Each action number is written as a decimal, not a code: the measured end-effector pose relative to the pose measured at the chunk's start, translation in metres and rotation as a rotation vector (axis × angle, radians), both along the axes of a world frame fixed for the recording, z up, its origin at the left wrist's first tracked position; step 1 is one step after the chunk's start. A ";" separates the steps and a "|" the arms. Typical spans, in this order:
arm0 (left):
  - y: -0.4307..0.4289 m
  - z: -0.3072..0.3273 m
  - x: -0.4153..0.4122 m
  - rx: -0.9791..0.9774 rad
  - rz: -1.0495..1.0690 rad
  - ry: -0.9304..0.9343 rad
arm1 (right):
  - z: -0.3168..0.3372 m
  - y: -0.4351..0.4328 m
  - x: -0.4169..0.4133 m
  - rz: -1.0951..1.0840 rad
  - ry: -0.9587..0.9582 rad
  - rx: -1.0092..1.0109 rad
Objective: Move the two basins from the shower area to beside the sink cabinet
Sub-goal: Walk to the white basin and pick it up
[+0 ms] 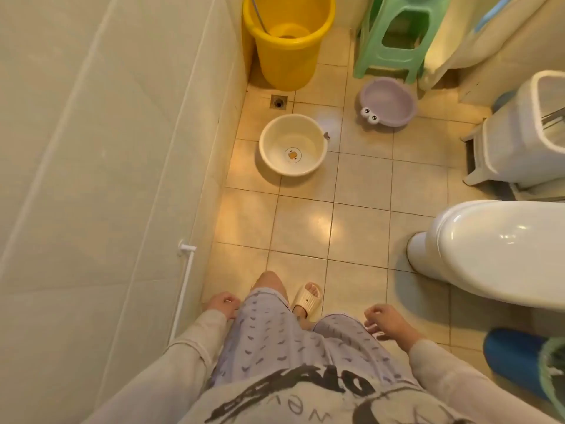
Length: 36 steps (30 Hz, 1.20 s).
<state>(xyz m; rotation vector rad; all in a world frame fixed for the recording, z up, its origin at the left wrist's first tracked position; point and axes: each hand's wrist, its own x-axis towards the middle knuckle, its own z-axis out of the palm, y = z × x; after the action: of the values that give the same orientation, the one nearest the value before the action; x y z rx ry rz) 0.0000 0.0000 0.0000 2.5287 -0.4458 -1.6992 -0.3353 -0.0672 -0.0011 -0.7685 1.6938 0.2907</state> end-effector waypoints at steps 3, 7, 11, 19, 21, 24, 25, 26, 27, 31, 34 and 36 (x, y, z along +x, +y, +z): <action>0.011 -0.005 0.003 0.062 0.092 -0.015 | -0.001 -0.034 0.006 -0.009 -0.031 -0.076; 0.023 -0.013 0.015 0.163 0.167 -0.036 | 0.008 -0.079 0.022 -0.048 -0.090 -0.147; 0.010 -0.019 0.034 0.221 0.150 -0.044 | 0.008 -0.114 0.038 -0.058 -0.114 -0.152; -0.144 -0.023 0.079 0.115 -0.055 -0.030 | -0.009 -0.163 0.063 -0.158 0.000 -0.074; -0.193 -0.020 0.090 0.055 -0.090 -0.031 | -0.009 -0.173 0.067 -0.195 0.035 -0.060; -0.259 -0.012 0.103 -0.015 -0.186 -0.010 | -0.008 -0.190 0.071 -0.254 0.066 -0.063; -0.279 -0.010 0.107 -0.028 -0.222 -0.011 | -0.007 -0.195 0.073 -0.288 0.069 -0.064; -0.296 -0.007 0.110 -0.035 -0.249 -0.018 | -0.006 -0.201 0.073 -0.315 0.073 -0.062; -0.311 -0.005 0.113 -0.044 -0.264 -0.023 | -0.005 -0.206 0.074 -0.332 0.076 -0.056; -0.352 -0.002 0.124 -0.064 -0.247 -0.020 | -0.005 -0.231 0.073 -0.345 0.091 -0.032; -0.363 -0.006 0.130 -0.029 -0.222 -0.029 | -0.006 -0.260 0.076 -0.304 0.092 -0.025; -0.364 -0.011 0.131 0.007 -0.193 -0.033 | -0.008 -0.285 0.080 -0.270 0.077 -0.021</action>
<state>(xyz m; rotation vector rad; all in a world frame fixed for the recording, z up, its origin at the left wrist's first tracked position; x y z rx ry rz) 0.1311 -0.3640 -0.0108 2.5962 -0.7087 -1.7237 -0.2551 -0.3525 -0.0086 -0.5411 1.8516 0.1157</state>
